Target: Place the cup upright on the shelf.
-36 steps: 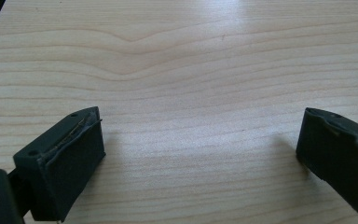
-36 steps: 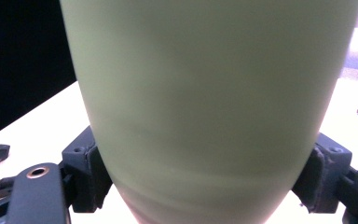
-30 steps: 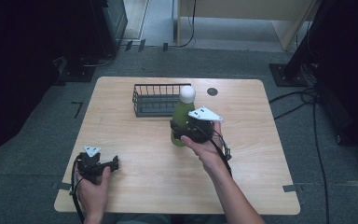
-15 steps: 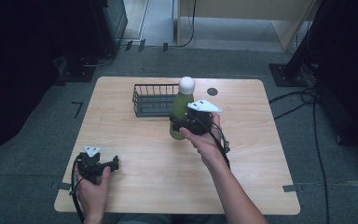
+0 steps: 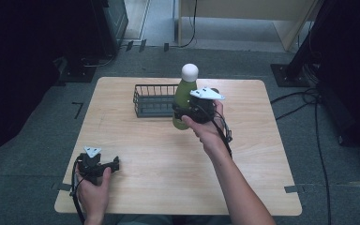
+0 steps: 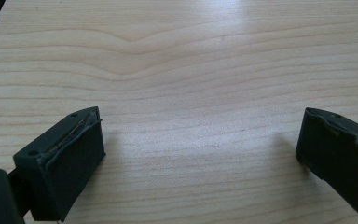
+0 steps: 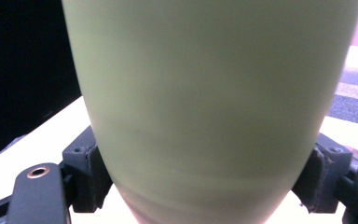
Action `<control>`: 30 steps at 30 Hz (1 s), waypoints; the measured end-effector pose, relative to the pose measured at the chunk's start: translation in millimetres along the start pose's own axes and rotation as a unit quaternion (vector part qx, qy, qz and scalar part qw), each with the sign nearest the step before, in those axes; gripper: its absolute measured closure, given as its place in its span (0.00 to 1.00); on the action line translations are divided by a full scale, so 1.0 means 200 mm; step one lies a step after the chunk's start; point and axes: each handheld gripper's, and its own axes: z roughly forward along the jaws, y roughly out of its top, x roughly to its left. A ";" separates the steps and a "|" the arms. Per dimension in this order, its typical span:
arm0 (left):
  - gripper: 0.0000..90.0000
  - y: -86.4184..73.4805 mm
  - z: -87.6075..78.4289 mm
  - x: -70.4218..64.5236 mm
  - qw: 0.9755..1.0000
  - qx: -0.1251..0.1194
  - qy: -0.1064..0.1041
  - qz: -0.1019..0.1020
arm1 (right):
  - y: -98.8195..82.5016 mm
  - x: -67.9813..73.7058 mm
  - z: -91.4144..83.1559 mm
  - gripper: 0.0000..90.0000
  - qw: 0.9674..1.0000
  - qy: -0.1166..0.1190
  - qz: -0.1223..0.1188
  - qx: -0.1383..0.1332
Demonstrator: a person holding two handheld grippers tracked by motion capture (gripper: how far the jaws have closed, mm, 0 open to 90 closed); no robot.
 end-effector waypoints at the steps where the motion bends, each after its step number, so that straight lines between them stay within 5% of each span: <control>1: 0.01 0.00 0.00 0.00 1.000 0.000 0.000 0.000 | 0.01 0.00 0.01 0.22 1.000 -0.002 0.001 -0.002; 30: 0.01 0.00 0.00 0.00 1.000 0.000 0.001 0.000 | 0.26 -0.08 0.27 0.22 0.999 -0.052 0.003 -0.014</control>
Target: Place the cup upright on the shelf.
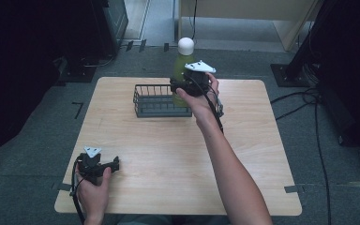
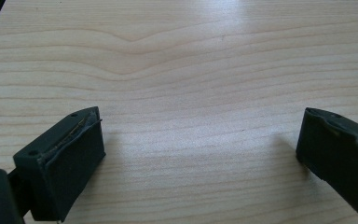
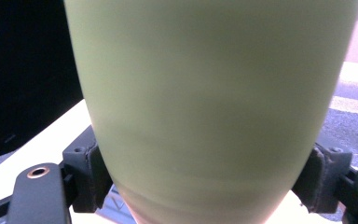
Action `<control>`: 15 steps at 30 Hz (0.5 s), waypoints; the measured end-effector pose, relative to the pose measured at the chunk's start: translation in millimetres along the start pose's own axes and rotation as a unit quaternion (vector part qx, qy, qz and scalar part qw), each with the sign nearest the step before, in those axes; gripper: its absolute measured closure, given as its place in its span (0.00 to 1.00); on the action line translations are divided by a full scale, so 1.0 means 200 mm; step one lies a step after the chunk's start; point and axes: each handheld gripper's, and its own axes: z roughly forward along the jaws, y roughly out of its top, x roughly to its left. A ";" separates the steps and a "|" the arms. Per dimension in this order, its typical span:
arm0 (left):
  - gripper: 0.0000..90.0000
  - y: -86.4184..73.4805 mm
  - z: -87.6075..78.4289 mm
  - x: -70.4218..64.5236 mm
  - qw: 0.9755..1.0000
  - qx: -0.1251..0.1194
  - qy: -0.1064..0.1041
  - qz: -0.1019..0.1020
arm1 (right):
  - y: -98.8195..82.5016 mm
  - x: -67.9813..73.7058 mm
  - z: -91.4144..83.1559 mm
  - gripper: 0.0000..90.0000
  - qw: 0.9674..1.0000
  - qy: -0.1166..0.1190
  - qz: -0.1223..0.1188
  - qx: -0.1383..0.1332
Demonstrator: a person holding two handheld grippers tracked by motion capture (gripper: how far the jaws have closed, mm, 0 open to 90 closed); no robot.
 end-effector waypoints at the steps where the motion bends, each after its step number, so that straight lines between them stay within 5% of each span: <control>1: 0.01 0.00 0.00 0.00 1.000 0.000 0.000 0.000 | 0.01 0.00 0.01 0.22 1.000 0.000 0.002 -0.001; 15: 0.01 0.00 0.00 0.00 1.000 0.000 0.000 0.000 | 0.06 0.00 0.16 0.22 1.000 -0.019 -0.003 -0.009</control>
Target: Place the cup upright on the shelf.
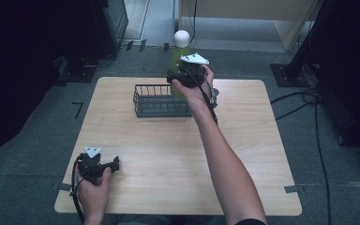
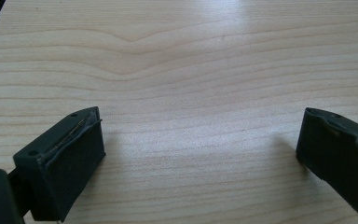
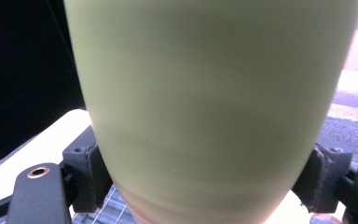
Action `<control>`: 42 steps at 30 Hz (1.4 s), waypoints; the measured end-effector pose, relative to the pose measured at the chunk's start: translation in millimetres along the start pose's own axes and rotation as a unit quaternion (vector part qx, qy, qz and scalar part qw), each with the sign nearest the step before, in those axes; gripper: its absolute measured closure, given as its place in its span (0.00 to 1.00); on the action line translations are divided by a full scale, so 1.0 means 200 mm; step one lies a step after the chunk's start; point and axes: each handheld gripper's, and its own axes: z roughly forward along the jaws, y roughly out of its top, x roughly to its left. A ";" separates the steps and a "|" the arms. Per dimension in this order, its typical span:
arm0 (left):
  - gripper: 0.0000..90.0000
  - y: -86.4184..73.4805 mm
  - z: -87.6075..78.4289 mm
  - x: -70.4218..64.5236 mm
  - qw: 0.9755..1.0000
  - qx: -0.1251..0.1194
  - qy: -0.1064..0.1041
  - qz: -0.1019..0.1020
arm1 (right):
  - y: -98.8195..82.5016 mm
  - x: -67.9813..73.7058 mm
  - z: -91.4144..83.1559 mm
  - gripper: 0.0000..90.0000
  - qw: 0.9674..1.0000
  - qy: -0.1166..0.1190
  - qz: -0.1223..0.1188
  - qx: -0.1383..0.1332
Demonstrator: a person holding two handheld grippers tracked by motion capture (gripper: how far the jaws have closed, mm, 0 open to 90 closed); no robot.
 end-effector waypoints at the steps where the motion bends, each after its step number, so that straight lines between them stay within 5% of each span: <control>1: 0.01 0.00 0.00 0.00 1.000 0.000 0.000 -0.001 | 0.00 0.00 0.01 0.22 1.000 -0.001 -0.001 -0.001; 10: 0.01 0.00 0.00 0.00 1.000 0.001 0.000 0.000 | -0.06 -0.01 0.10 0.22 1.000 -0.015 -0.008 0.013; 25: 0.01 0.00 0.00 0.00 1.000 0.001 0.000 0.000 | -0.21 -0.02 0.18 0.22 0.999 -0.008 -0.001 0.039; 42: 0.01 0.00 0.00 0.00 1.000 0.000 0.000 0.000 | -0.23 -0.02 0.21 0.21 0.999 0.009 0.001 0.046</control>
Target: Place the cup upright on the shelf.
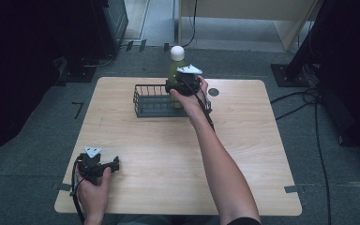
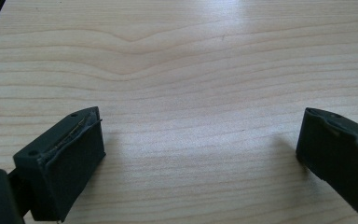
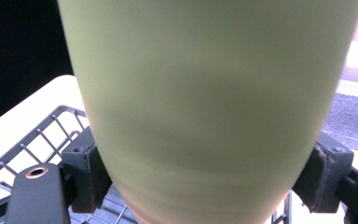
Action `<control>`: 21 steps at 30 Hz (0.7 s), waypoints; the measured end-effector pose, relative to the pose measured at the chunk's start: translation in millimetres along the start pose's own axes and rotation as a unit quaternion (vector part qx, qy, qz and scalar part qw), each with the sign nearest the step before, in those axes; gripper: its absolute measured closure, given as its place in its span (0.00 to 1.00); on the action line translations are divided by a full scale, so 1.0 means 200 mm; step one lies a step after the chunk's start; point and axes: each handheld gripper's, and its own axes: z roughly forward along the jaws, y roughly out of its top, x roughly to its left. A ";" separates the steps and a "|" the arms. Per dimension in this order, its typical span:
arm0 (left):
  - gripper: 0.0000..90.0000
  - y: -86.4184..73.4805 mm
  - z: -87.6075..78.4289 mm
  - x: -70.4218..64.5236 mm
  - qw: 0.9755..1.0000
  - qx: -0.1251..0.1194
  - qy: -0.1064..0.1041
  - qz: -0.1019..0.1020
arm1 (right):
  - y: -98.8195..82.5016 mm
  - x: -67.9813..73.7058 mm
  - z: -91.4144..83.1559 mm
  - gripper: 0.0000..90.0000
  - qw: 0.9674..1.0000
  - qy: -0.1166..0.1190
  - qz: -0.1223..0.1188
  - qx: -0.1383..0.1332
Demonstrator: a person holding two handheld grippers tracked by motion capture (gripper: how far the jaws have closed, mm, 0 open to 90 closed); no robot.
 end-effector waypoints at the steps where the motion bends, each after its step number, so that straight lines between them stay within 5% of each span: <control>1: 0.01 0.00 0.00 0.00 1.000 0.000 0.000 0.000 | 0.00 0.00 0.00 0.21 1.000 0.001 0.001 0.000; 21: 0.01 0.00 0.00 0.00 1.000 0.000 0.000 0.000 | -0.02 -0.04 -0.03 0.10 0.999 0.024 0.006 0.024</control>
